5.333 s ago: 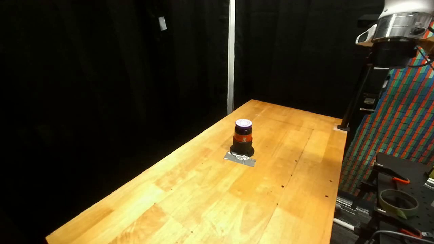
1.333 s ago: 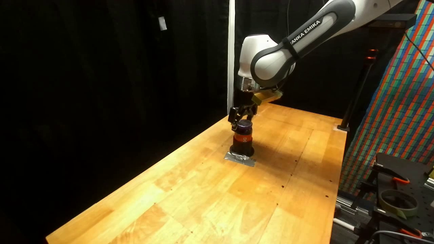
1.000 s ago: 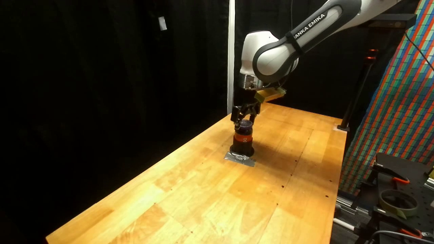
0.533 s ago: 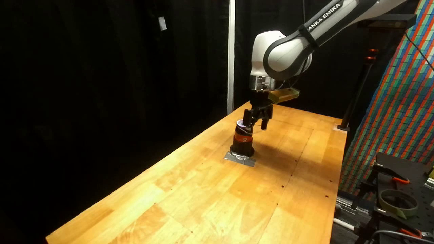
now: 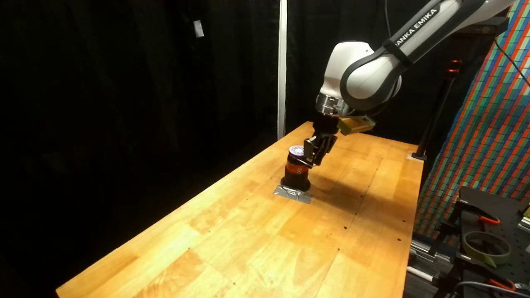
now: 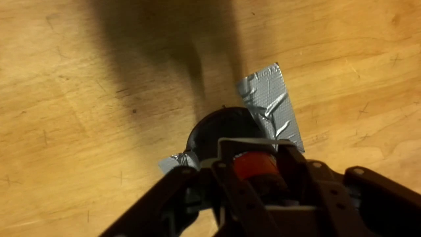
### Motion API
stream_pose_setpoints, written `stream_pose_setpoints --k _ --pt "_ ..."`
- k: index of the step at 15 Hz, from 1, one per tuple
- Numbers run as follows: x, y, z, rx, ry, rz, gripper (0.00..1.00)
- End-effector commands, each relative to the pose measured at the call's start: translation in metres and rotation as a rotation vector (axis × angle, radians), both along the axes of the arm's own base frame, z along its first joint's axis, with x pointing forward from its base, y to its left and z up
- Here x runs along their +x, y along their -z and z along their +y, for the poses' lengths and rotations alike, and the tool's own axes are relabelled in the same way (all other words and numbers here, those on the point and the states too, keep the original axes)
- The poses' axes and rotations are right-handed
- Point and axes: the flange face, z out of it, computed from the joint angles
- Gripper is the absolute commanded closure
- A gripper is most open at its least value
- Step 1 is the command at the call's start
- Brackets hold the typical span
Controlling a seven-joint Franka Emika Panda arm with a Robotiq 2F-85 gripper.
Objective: Put the elastic around the bottle
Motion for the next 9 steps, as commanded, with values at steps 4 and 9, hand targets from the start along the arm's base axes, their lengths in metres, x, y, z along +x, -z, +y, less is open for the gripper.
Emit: stream_pose_setpoints --k 4,9 --pt "-0.064 -0.017 -0.007 0.011 0.076 -0.314 0.97" --pt "-0.090 -0.011 0.015 0.071 0.120 -0.546 0.92"
